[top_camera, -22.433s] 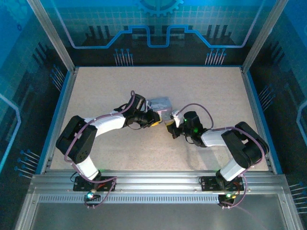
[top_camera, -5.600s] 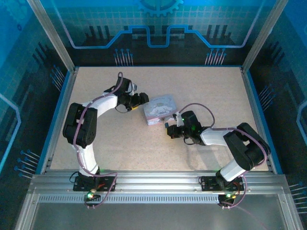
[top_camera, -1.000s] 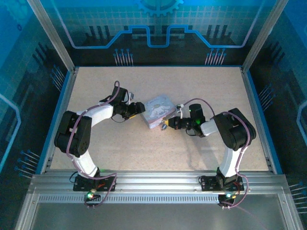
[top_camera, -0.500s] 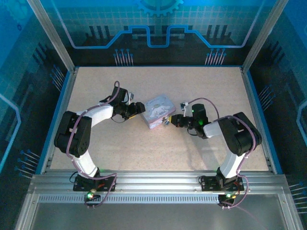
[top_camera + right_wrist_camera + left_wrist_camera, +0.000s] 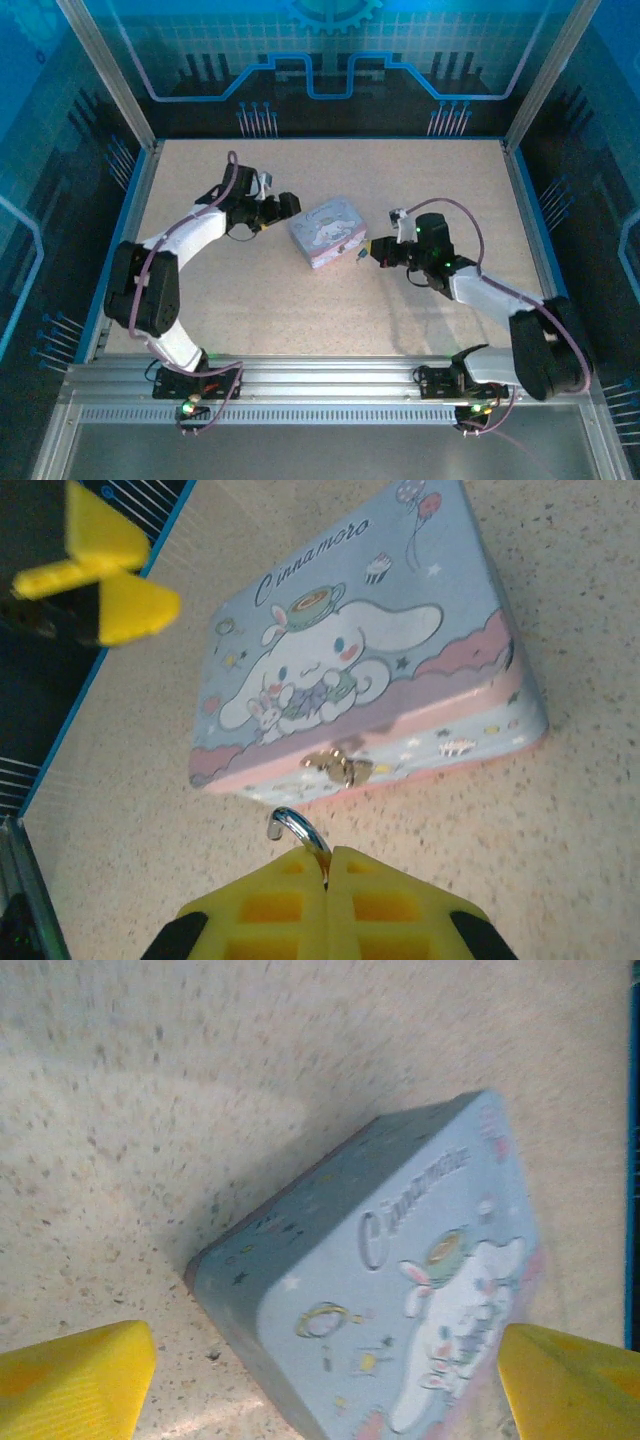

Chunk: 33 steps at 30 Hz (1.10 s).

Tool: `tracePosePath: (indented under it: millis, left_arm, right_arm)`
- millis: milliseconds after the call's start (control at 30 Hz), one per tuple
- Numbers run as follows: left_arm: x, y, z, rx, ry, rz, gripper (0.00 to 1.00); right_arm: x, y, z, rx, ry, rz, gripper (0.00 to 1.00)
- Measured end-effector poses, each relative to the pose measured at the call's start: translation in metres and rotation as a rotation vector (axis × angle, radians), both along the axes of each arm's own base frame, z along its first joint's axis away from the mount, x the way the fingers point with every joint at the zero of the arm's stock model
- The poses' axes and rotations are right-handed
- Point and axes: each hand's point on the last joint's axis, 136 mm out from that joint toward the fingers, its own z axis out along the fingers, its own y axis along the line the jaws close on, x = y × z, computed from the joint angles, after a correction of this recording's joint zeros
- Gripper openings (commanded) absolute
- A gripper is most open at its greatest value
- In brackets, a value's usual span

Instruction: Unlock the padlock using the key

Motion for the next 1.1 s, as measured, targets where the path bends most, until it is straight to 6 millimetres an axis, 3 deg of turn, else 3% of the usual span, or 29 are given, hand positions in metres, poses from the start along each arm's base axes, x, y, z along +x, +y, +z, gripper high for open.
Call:
tracePosePath:
  millis: [200,333,533,633,867,1100]
  left_arm:
    - [-0.003,0.025,0.070,0.024,-0.204,0.066,0.99]
    - [-0.017,0.050,0.090,0.055,-0.282,0.148,0.99]
    - [-0.031,0.086,0.084,0.098,-0.293,0.258,0.99]
    - [-0.035,0.095,0.082,0.107,-0.291,0.284,0.99]
    - [-0.038,0.099,0.090,0.107,-0.312,0.297,0.99]
    - [-0.040,0.105,0.083,0.113,-0.296,0.310,0.99]
  right_arm:
    - [-0.038,-0.004,0.001,-0.117,0.104,0.026,0.01]
    - [-0.066,0.000,-0.008,-0.195,0.197,0.076,0.01]
    - [-0.113,0.009,-0.036,-0.320,0.334,0.184,0.01]
    - [-0.125,0.011,-0.050,-0.364,0.391,0.213,0.01]
    - [-0.131,0.013,-0.079,-0.438,0.465,0.230,0.01]
    - [-0.120,0.022,-0.092,-0.440,0.467,0.229,0.01]
